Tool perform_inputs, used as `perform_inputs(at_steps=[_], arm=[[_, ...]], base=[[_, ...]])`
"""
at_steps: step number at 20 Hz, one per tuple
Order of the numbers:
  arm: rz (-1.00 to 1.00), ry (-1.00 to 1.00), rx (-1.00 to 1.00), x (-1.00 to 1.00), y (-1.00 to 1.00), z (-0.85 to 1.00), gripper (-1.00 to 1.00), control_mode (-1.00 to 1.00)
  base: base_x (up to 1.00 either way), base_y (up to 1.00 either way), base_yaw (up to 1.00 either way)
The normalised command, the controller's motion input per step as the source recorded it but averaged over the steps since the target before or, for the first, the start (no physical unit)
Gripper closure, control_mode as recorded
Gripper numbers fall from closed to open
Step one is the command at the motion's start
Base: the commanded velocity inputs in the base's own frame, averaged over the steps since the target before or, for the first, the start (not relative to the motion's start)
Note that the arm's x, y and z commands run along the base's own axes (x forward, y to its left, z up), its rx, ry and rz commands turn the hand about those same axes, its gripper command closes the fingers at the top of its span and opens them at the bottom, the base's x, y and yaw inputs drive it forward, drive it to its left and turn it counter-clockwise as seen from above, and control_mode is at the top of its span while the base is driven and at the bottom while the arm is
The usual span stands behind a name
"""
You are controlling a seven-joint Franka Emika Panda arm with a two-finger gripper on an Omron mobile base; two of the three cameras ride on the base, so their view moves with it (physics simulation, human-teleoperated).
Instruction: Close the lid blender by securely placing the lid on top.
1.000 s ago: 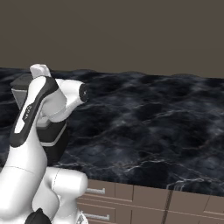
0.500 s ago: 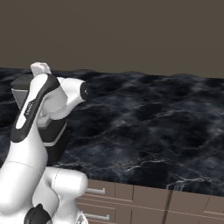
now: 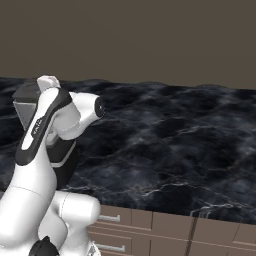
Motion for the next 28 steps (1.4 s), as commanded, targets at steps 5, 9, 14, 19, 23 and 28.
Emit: perform_inputs(at_steps=[5, 9, 14, 19, 23, 28], arm=[[0.00, 0.00, 0.00, -0.26, 0.02, -0.36, -1.00, -1.00], [0.00, 0.00, 0.00, -0.06, 0.11, 0.04, -1.00, -1.00], [0.00, 0.08, -0.01, 0.00, 0.31, -0.01, -1.00, -1.00], [-0.02, 0.20, -0.05, -0.05, 0.38, -0.22, -1.00, -1.00], [-0.06, 0.24, -0.05, -0.22, 0.25, -0.23, -1.00, -1.00], [-0.10, 0.20, -0.02, -0.26, 0.14, -0.37, -1.00, -1.00]], base=[[0.00, 0.00, 0.00], [0.00, 0.00, 0.00], [0.00, 0.00, 0.00], [0.00, 0.00, 0.00], [0.00, 0.00, 0.00], [0.00, 0.00, 0.00]])
